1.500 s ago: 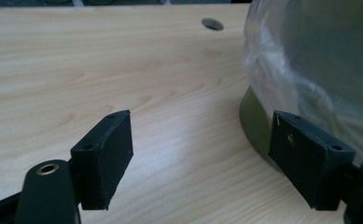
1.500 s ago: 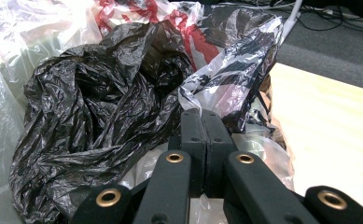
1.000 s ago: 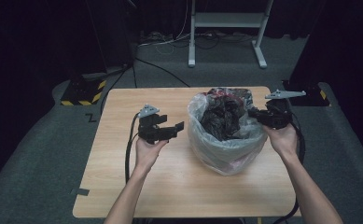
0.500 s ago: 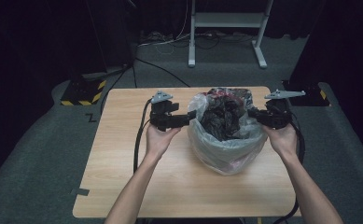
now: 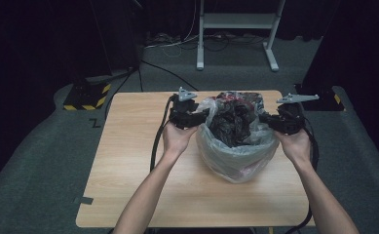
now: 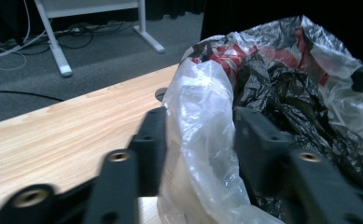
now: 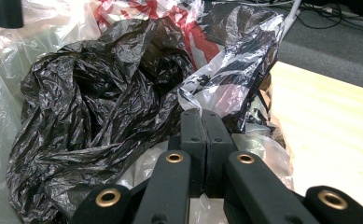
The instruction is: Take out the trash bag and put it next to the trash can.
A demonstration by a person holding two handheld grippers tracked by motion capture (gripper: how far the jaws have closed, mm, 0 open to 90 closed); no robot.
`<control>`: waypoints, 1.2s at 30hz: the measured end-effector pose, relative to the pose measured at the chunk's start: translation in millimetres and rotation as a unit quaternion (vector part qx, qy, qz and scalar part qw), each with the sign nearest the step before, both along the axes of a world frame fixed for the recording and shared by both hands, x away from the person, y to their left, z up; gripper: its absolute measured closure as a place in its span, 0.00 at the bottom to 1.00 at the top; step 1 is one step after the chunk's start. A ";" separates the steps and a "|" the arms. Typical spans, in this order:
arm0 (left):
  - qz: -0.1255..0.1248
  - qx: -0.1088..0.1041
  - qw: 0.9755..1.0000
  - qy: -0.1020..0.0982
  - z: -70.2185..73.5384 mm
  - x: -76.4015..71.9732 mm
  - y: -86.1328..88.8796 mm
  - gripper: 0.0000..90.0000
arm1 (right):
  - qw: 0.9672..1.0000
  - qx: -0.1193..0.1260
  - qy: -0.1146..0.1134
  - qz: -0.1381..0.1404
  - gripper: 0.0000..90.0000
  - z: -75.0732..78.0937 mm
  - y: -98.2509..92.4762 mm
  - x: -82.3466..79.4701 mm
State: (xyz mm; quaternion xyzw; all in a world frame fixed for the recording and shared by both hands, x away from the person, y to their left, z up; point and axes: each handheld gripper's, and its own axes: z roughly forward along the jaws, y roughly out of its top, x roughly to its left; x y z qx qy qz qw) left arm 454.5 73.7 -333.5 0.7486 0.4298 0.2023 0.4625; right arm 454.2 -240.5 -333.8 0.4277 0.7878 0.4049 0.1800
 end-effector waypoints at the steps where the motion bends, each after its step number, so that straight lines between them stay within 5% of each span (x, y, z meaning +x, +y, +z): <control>1: -0.002 0.007 1.000 -0.002 0.4 0.0 -1.3 0.67 | 1.000 -0.001 -0.001 0.001 0.99 0.1 0.0 0.2; 10: -0.032 0.013 0.999 -0.001 8.6 -1.6 -9.4 0.98 | 1.000 -0.001 -0.006 0.006 0.99 2.9 4.2 -0.1; 20: -0.095 -0.010 0.995 0.001 13.0 -4.0 -31.8 0.97 | 0.999 0.022 -0.005 0.031 0.99 14.0 19.5 1.7; 36: -0.137 -0.003 0.990 -0.008 8.0 1.2 -54.8 0.94 | 0.997 0.033 -0.010 0.070 0.99 37.7 55.7 10.7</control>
